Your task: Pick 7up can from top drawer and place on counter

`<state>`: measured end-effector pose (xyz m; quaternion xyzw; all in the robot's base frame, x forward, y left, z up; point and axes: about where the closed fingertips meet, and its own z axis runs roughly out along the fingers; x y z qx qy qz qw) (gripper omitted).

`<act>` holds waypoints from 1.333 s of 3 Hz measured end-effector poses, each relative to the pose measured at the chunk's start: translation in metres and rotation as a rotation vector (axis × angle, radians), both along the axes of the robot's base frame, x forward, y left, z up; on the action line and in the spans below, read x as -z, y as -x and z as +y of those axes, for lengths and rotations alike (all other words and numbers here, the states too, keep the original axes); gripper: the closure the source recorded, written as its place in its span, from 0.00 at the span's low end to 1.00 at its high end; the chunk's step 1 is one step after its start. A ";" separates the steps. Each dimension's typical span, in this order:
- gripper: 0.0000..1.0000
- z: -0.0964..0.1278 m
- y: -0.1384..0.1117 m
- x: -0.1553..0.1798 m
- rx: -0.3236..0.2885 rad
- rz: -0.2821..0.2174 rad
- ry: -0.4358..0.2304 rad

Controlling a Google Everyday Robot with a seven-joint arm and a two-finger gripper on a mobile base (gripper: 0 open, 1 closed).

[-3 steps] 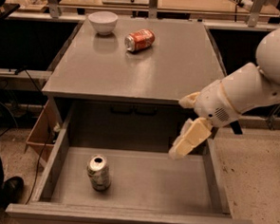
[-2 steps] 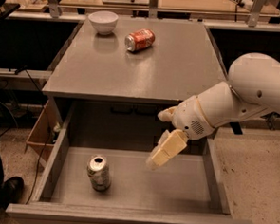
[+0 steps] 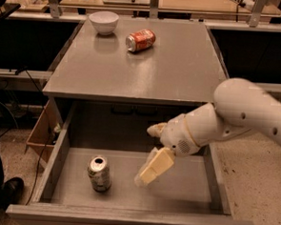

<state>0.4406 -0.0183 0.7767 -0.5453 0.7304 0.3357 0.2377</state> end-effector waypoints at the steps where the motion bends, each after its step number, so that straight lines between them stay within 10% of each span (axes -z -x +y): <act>1: 0.00 0.015 0.003 0.040 -0.011 -0.002 -0.049; 4: 0.00 0.094 -0.015 0.120 0.002 -0.013 -0.265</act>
Offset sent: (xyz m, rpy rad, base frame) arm 0.0229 0.0631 -0.1110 0.2021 -0.0323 0.0014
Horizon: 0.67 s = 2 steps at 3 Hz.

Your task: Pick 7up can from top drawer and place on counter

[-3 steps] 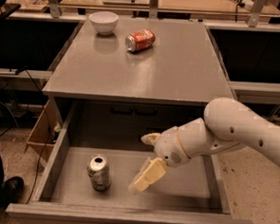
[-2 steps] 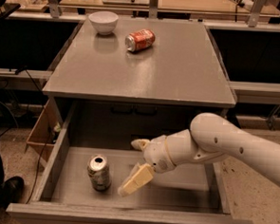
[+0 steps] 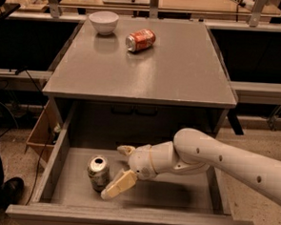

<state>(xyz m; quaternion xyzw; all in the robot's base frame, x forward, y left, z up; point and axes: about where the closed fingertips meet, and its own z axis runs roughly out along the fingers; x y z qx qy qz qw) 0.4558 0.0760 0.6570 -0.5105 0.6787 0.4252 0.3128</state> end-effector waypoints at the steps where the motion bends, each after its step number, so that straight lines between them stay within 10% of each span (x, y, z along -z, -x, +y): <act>1: 0.11 0.025 -0.001 0.006 0.002 -0.004 -0.058; 2: 0.31 0.047 -0.002 0.005 0.009 -0.001 -0.109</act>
Offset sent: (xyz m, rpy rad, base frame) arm 0.0055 0.0711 -0.0034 0.1706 0.0029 -0.0245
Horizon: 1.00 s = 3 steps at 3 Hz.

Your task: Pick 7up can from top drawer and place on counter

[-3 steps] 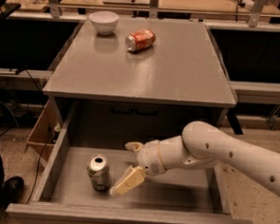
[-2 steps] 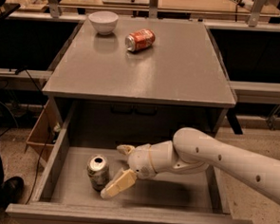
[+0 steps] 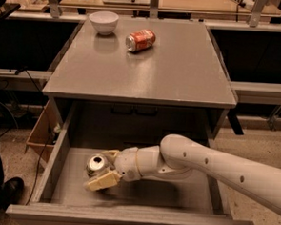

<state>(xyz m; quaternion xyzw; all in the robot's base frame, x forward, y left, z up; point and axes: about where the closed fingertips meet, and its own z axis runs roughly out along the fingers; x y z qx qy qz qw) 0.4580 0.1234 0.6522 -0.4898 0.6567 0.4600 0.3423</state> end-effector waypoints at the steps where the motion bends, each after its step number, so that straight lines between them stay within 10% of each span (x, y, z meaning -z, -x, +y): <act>1: 0.54 0.015 0.001 -0.008 0.016 0.015 -0.038; 3: 0.99 -0.033 -0.018 -0.038 0.091 -0.028 0.000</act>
Offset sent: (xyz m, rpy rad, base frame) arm 0.0102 -0.0157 0.0268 0.0445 0.0073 -0.0984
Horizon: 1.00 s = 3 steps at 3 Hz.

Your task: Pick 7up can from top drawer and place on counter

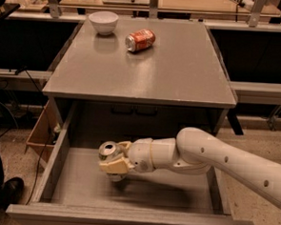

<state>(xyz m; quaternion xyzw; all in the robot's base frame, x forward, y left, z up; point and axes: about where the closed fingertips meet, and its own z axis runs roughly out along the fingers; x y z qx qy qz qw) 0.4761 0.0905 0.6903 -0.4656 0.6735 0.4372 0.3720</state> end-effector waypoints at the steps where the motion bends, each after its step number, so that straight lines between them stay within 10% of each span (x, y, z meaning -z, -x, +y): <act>1: 1.00 -0.053 -0.029 -0.043 0.041 -0.082 0.127; 3: 1.00 -0.101 -0.067 -0.101 0.113 -0.142 0.341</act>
Offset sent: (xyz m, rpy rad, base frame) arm 0.0760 -0.1166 0.1045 -0.3669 -0.1494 -0.1213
